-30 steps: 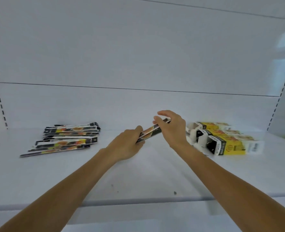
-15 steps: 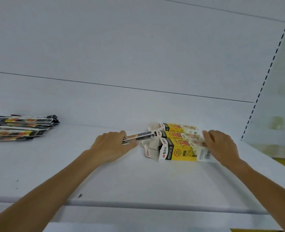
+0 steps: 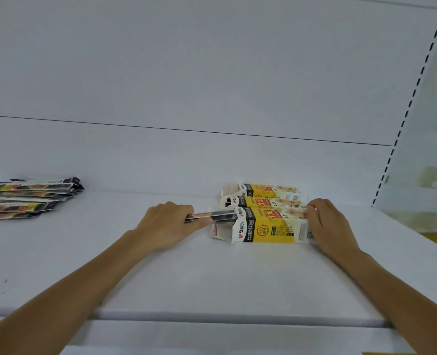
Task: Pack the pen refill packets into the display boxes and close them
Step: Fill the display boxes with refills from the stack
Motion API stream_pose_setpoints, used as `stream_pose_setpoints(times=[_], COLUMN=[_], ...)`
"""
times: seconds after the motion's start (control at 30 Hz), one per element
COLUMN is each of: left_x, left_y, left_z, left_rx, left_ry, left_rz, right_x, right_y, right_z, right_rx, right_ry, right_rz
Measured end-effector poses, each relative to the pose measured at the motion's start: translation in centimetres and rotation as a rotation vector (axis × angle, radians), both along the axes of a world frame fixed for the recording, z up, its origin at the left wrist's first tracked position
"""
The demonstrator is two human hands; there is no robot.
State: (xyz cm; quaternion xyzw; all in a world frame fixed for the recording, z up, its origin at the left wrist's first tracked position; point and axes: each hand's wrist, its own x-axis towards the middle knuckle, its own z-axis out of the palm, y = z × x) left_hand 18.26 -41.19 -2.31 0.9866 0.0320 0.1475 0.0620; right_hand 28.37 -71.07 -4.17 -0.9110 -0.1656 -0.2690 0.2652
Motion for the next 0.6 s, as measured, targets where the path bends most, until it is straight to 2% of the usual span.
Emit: stream_pose_setpoints(times=[0.2,0.33,0.6], left_x=[1.0,0.9,1.3], left_y=[-0.9,-0.1,-1.1], left_z=[-0.6,-0.5,-0.4], left_rx=[0.018,-0.029,0.014], left_ry=[0.130,0.069,-0.064], left_rz=[-0.031,-0.004,-0.161], right_x=[0.3,0.1,-0.1], right_y=[0.0,-0.1,-0.2], right_z=[-0.3,-0.3,-0.1], right_rx=[0.001,-0.094,-0.064], right_ry=[-0.001,-0.053,-0.043], right_rz=[-0.029,0.004,0.033])
